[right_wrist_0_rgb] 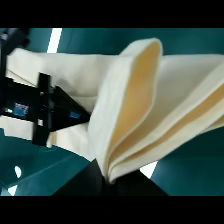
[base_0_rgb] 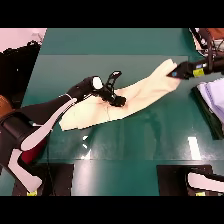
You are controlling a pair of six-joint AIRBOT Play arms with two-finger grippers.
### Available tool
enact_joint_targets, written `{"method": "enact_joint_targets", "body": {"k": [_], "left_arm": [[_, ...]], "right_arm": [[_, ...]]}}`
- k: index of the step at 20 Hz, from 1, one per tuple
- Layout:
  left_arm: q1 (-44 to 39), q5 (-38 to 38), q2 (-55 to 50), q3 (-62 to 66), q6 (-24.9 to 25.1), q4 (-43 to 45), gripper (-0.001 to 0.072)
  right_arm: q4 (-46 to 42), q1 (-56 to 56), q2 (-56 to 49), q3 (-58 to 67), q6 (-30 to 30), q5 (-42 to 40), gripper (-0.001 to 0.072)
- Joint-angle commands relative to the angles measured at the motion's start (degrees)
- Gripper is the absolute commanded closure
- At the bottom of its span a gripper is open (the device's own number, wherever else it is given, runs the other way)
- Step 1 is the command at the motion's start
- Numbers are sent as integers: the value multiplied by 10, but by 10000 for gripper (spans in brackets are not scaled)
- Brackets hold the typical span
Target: Fold the shirts.
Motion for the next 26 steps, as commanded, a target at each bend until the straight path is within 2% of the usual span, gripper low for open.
{"method": "enact_joint_targets", "body": {"k": [1,3,9,12,15,19,20,21,22,23,24,25,26], "left_arm": [[-4,-8,-23,18,-12,4,687],[4,-22,-22,31,-16,2,687],[72,-132,-14,155,-16,3,688],[143,-132,47,187,-16,27,688],[226,-142,125,194,-15,96,687],[326,-205,209,194,-15,162,686],[348,-221,223,193,-15,164,686],[366,-236,232,193,-15,164,686],[378,-249,238,193,-15,164,686],[386,-263,241,193,-15,164,686],[390,-276,242,193,-15,164,686],[391,-286,242,193,-14,164,686],[391,-290,242,193,-10,164,687]], "right_arm": [[0,48,4,70,20,2,696],[0,71,-5,95,20,6,696],[0,144,-42,160,20,5,696],[7,204,-66,179,20,-6,695],[67,290,-106,186,10,-73,695],[148,419,-190,186,-40,-163,679],[149,449,-212,186,-52,-184,513],[149,472,-231,186,-63,-201,282],[148,491,-249,186,-63,-209,129],[148,501,-261,186,-62,-201,137],[142,502,-267,185,-62,-183,185],[117,496,-267,185,-60,-157,277],[92,486,-263,185,-53,-134,277]]}}
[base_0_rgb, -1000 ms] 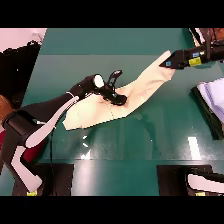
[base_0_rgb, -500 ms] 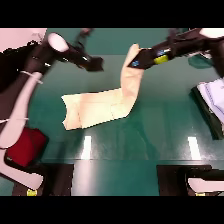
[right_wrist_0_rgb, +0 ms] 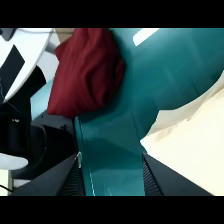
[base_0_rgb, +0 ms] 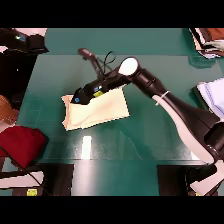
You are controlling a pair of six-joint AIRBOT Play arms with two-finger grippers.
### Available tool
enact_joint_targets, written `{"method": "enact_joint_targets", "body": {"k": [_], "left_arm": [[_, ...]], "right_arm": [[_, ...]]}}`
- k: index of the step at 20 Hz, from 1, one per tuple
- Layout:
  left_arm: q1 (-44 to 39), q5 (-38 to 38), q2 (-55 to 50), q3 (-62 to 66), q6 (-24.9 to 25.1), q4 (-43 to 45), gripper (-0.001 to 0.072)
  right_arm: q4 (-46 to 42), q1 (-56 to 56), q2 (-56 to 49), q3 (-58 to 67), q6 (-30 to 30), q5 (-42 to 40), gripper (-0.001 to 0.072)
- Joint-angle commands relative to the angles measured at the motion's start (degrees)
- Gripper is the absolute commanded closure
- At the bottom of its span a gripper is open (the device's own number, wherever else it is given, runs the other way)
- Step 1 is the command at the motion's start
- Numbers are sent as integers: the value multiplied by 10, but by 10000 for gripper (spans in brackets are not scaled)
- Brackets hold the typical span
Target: Fold the shirts.
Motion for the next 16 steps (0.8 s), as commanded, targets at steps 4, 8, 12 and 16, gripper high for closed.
{"method": "enact_joint_targets", "body": {"k": [4,8,12,16], "left_arm": [[20,-38,11,1,4,-4,686],[20,-30,11,1,4,-8,686],[20,1,11,1,4,-18,686],[20,19,9,1,4,-27,686]], "right_arm": [[-119,-70,38,-63,34,55,277],[-117,-197,105,-202,51,32,273],[-111,-290,110,-293,51,14,73],[-111,-296,103,-341,50,-34,81]]}}
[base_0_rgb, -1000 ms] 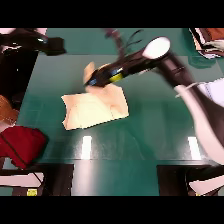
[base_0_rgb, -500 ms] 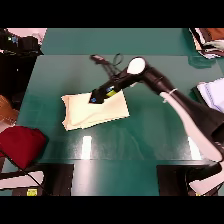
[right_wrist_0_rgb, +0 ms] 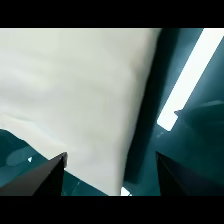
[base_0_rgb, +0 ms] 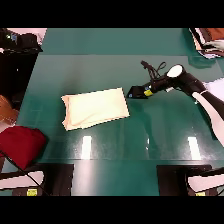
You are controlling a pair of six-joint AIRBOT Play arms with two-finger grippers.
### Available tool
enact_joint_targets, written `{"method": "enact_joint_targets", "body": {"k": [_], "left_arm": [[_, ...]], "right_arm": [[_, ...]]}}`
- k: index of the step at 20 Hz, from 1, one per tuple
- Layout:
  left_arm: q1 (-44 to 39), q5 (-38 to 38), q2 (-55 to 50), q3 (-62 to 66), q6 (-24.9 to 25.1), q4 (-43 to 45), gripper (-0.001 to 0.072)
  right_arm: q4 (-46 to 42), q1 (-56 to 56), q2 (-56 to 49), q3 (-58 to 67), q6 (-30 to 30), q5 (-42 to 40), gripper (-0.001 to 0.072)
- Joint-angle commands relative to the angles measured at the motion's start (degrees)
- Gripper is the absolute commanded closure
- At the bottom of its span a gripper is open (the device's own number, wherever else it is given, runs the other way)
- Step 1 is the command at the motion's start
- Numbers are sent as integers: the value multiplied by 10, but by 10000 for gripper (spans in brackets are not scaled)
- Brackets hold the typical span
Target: Fold the shirts.
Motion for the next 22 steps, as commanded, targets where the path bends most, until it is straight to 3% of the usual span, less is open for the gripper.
{"method": "enact_joint_targets", "body": {"k": [1,7,9,10,11,12,14,19,22], "left_arm": [[1,21,-1,1,0,-7,686],[1,25,-1,1,0,-10,686],[0,24,-1,1,0,-12,686],[-1,23,-1,1,0,-14,686],[-1,20,-1,1,0,-17,686],[-1,18,-1,1,0,-18,687],[-10,13,0,1,0,-19,686],[-92,16,0,1,0,-19,687],[-153,16,0,1,0,-19,687]], "right_arm": [[5,-11,-13,-34,1,-28,87],[106,43,-144,76,1,19,89],[143,67,-178,107,1,20,180],[153,78,-190,119,1,20,307],[151,87,-197,132,1,19,488],[143,93,-199,143,1,19,582],[130,95,-198,167,1,22,685],[123,23,-136,195,16,11,695],[59,-77,-65,195,23,18,695]]}}
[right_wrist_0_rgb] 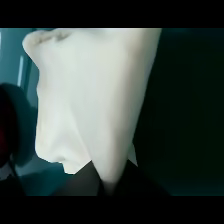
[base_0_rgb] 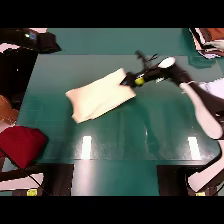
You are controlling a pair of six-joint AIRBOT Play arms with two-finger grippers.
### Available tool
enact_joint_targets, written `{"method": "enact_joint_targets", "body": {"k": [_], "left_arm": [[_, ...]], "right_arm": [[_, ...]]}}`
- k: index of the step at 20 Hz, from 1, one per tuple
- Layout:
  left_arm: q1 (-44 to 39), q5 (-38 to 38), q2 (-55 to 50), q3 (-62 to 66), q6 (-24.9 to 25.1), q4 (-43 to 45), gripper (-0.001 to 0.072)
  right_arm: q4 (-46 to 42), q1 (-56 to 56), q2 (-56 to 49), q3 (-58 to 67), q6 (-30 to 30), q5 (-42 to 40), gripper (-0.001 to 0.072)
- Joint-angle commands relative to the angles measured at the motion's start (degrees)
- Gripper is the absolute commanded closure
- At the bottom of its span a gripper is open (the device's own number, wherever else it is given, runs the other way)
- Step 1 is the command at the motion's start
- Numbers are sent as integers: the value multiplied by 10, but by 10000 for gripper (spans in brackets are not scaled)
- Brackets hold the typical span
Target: Fold the shirts.
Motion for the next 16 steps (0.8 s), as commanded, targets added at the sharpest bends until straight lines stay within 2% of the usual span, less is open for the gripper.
{"method": "enact_joint_targets", "body": {"k": [1,5,10,16], "left_arm": [[-66,2,0,1,1,0,686],[-112,17,0,1,0,0,686],[-148,21,0,1,0,0,686],[-166,53,0,1,0,0,686]], "right_arm": [[-69,-109,75,5,10,5,695],[-140,-274,148,5,12,-3,695],[-138,-463,166,5,12,-6,695],[-118,-558,166,6,11,-30,696]]}}
